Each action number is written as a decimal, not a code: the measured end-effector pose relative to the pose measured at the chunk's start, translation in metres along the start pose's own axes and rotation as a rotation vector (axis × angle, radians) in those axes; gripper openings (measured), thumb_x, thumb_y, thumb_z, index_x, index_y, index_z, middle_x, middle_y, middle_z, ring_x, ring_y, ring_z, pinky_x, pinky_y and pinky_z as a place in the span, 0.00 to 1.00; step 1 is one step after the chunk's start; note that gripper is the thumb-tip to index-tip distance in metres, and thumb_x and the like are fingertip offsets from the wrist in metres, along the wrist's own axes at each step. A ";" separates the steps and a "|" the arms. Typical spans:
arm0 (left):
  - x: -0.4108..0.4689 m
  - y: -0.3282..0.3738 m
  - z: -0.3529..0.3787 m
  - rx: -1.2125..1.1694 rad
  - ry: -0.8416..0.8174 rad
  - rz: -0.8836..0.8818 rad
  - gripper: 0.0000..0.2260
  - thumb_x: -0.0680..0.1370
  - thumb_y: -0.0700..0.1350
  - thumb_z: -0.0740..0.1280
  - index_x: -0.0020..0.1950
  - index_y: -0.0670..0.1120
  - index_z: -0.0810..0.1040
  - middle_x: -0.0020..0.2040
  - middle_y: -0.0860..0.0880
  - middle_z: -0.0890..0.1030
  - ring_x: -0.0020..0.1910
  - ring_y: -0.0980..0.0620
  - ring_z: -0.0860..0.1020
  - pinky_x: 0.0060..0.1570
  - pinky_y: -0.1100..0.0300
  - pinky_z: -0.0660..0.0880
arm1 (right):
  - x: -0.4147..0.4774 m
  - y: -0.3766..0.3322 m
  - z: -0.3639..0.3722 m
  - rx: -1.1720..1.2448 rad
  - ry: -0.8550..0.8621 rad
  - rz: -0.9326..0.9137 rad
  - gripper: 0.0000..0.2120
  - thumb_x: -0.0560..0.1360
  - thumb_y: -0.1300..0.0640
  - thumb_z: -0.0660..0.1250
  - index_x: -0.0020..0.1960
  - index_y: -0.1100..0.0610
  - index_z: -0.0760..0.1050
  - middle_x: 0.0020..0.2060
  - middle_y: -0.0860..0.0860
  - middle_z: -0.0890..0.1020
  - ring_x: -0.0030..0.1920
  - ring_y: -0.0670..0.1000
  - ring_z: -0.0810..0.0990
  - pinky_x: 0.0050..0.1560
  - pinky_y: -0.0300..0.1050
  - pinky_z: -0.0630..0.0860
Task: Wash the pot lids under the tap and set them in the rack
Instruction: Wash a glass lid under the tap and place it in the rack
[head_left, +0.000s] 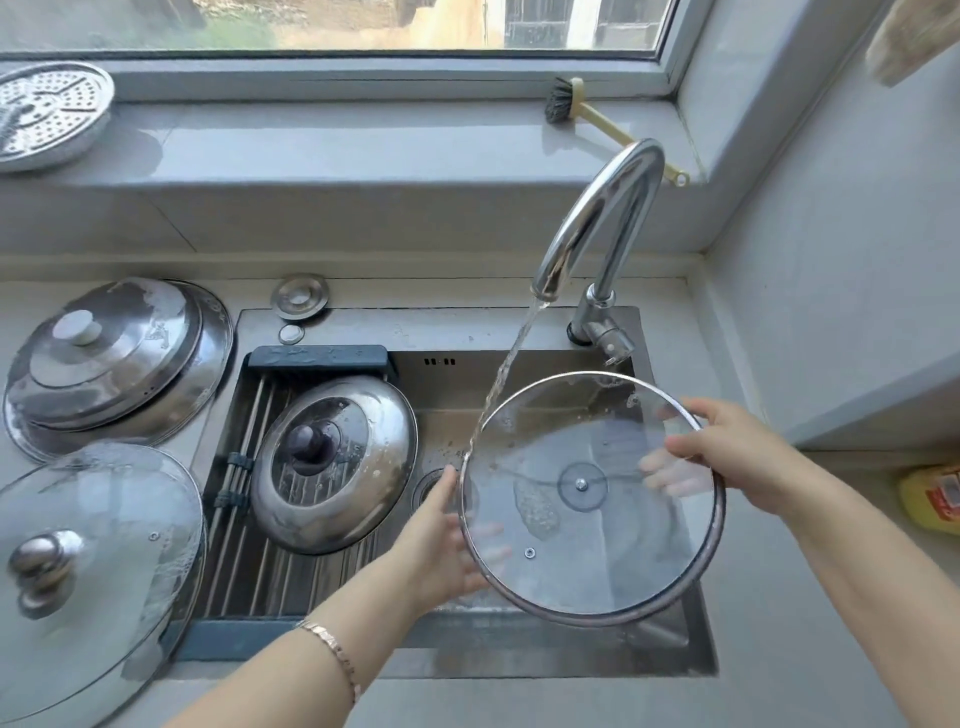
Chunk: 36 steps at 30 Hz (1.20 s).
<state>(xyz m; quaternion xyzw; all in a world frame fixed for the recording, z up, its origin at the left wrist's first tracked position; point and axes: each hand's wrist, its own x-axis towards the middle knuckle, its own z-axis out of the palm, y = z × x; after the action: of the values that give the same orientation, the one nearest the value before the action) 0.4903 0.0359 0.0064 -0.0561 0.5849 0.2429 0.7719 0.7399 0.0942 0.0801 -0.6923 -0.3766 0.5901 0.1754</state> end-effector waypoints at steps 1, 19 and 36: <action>-0.002 0.005 -0.001 -0.059 -0.064 0.030 0.29 0.75 0.64 0.59 0.63 0.42 0.71 0.50 0.39 0.82 0.46 0.40 0.81 0.44 0.48 0.77 | 0.001 0.004 0.003 0.073 -0.017 0.022 0.13 0.76 0.73 0.56 0.56 0.60 0.68 0.33 0.62 0.83 0.28 0.57 0.83 0.29 0.47 0.80; -0.021 0.040 0.002 0.015 0.137 0.565 0.15 0.81 0.52 0.56 0.56 0.43 0.74 0.44 0.40 0.81 0.40 0.46 0.82 0.30 0.58 0.80 | 0.023 0.034 0.130 -1.113 -0.079 -0.666 0.42 0.65 0.29 0.22 0.70 0.55 0.29 0.68 0.51 0.28 0.69 0.51 0.25 0.68 0.41 0.24; -0.034 0.036 0.011 0.017 0.187 0.531 0.13 0.82 0.48 0.56 0.48 0.40 0.74 0.39 0.37 0.80 0.28 0.47 0.82 0.27 0.57 0.79 | 0.036 0.016 0.110 -1.136 0.009 -0.570 0.31 0.80 0.42 0.44 0.76 0.54 0.37 0.74 0.49 0.35 0.74 0.48 0.33 0.72 0.48 0.32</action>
<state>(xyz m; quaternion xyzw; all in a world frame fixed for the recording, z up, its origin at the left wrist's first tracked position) 0.4772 0.0609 0.0486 0.0835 0.6497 0.4256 0.6243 0.6412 0.0883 0.0178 -0.5525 -0.7995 0.2257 -0.0674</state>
